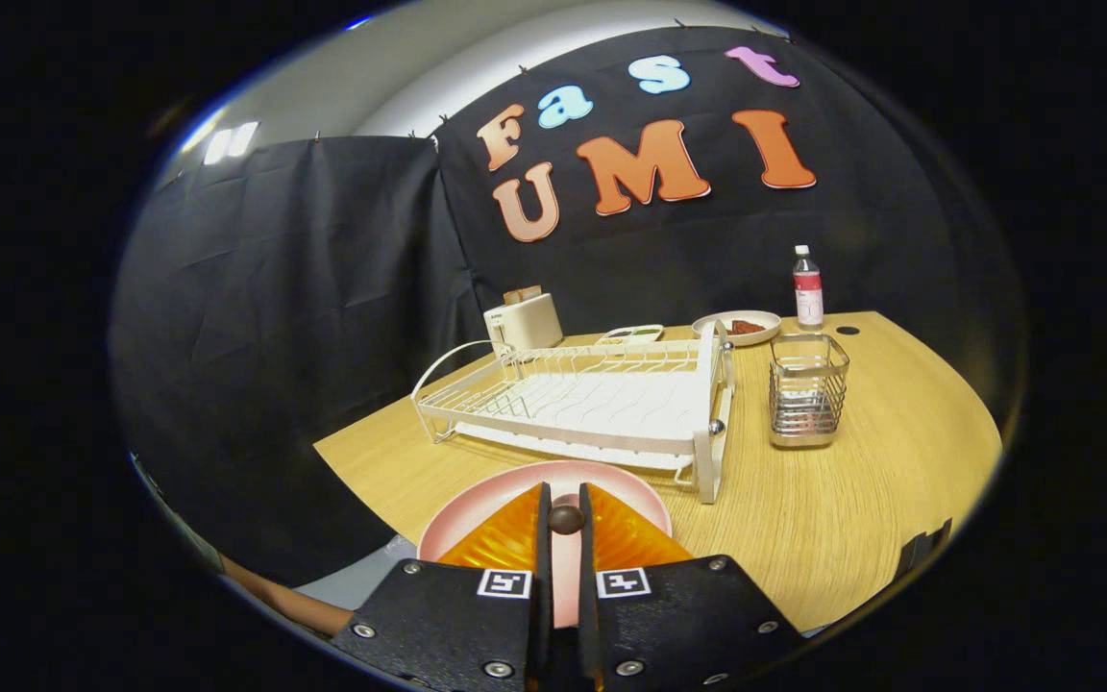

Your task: Take the plate from the dish rack, then take the spoon from the basket and place it into the plate.

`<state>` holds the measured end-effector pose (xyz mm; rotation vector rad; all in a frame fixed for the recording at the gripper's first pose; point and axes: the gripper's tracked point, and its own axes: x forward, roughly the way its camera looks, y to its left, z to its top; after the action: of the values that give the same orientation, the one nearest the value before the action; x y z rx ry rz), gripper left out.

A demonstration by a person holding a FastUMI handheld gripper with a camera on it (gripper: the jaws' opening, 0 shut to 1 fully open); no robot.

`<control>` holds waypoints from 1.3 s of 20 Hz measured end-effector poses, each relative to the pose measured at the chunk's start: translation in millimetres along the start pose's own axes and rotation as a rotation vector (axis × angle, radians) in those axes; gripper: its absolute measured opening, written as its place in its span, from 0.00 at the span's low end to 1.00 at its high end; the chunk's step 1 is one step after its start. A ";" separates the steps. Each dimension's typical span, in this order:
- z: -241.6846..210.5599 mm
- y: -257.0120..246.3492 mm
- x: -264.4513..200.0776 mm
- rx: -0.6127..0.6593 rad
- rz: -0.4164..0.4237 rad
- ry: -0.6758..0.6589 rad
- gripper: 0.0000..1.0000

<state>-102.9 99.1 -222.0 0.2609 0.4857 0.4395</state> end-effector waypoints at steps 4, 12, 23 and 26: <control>-14.0 -1.9 -2.7 0.009 -0.006 0.019 0.12; -18.7 2.1 -2.8 -0.085 -0.033 0.028 0.23; 112.3 -3.9 -20.5 -0.159 -0.214 -0.291 0.81; 143.2 2.2 -28.4 -0.188 -0.244 -0.365 0.87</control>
<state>-54.4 68.1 -87.9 0.0939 0.1138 0.1902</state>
